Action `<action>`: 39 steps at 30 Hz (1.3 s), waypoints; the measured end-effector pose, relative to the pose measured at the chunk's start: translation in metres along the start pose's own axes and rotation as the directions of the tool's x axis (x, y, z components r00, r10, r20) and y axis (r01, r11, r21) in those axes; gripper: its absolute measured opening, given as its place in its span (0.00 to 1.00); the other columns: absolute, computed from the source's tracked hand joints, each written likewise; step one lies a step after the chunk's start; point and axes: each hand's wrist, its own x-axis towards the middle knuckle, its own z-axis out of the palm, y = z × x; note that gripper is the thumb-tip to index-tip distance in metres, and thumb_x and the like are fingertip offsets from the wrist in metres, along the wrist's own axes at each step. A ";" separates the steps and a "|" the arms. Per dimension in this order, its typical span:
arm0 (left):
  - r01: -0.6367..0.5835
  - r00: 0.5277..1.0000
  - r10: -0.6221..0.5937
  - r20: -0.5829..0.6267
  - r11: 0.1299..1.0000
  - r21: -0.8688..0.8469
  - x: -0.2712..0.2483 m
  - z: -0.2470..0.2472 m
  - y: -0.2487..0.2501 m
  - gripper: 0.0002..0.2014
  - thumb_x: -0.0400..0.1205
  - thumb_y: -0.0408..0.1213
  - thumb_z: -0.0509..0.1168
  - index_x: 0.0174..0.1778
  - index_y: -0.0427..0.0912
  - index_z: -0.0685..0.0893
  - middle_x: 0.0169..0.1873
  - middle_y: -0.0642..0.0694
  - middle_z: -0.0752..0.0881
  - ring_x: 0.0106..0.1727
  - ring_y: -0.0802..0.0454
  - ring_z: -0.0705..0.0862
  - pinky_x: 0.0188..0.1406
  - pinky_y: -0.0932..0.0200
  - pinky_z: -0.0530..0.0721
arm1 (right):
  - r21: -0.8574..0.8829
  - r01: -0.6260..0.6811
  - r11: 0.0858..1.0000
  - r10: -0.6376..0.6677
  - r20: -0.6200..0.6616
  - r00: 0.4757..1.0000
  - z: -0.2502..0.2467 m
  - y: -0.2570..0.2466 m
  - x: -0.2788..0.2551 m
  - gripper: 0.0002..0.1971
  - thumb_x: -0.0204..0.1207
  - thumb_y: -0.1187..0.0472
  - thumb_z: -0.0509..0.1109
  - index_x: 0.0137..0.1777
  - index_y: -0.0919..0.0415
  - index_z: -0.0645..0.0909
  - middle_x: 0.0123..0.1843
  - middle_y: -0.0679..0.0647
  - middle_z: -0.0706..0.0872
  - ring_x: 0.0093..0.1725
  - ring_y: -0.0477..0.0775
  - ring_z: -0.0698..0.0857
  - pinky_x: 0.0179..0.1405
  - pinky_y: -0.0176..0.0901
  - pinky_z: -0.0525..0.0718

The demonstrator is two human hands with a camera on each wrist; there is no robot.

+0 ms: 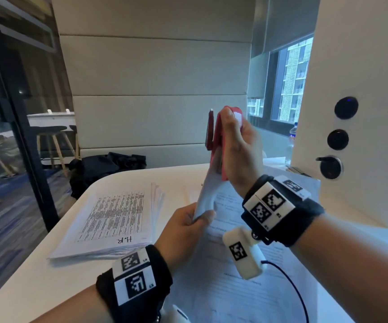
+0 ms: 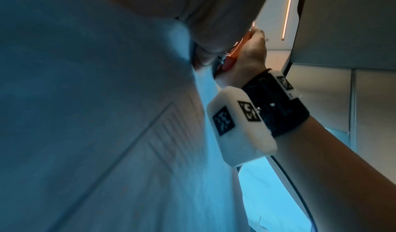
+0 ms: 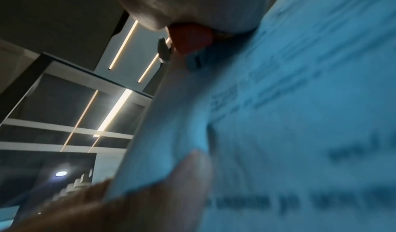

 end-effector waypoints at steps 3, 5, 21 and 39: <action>0.006 1.000 -0.008 0.023 0.998 0.059 -0.002 -0.006 0.001 0.12 0.87 0.35 0.59 0.45 0.42 0.89 0.39 0.51 0.92 0.41 0.58 0.88 0.43 0.65 0.83 | 0.114 -0.097 0.989 0.109 -0.102 0.989 -0.010 -0.002 0.017 0.18 0.85 0.48 0.58 0.46 0.61 0.80 0.35 0.56 0.85 0.31 0.50 0.83 0.31 0.46 0.81; 0.038 0.999 -0.040 0.013 0.994 0.098 -0.002 -0.015 0.002 0.13 0.86 0.36 0.60 0.40 0.45 0.88 0.34 0.51 0.89 0.35 0.56 0.85 0.39 0.62 0.80 | 0.097 -0.170 0.981 0.190 -0.258 0.947 -0.026 0.006 0.035 0.17 0.81 0.49 0.63 0.52 0.64 0.81 0.38 0.58 0.87 0.32 0.50 0.84 0.32 0.43 0.82; 0.654 0.745 -0.296 -0.597 0.498 0.569 0.116 -0.256 -0.053 0.23 0.86 0.43 0.62 0.69 0.28 0.77 0.61 0.31 0.82 0.56 0.35 0.81 0.45 0.53 0.75 | -0.858 0.232 0.459 0.809 0.511 0.290 -0.059 0.053 -0.083 0.11 0.77 0.52 0.71 0.57 0.52 0.79 0.49 0.46 0.84 0.42 0.42 0.80 0.45 0.36 0.79; 0.378 0.761 -0.544 -0.353 -0.070 0.923 0.140 -0.218 -0.103 0.30 0.74 0.50 0.74 0.67 0.35 0.80 0.51 0.45 0.82 0.51 0.45 0.81 0.52 0.56 0.78 | -0.838 0.355 0.413 0.842 0.500 0.201 -0.042 0.057 -0.042 0.28 0.79 0.36 0.61 0.72 0.51 0.75 0.69 0.46 0.79 0.62 0.46 0.77 0.69 0.45 0.73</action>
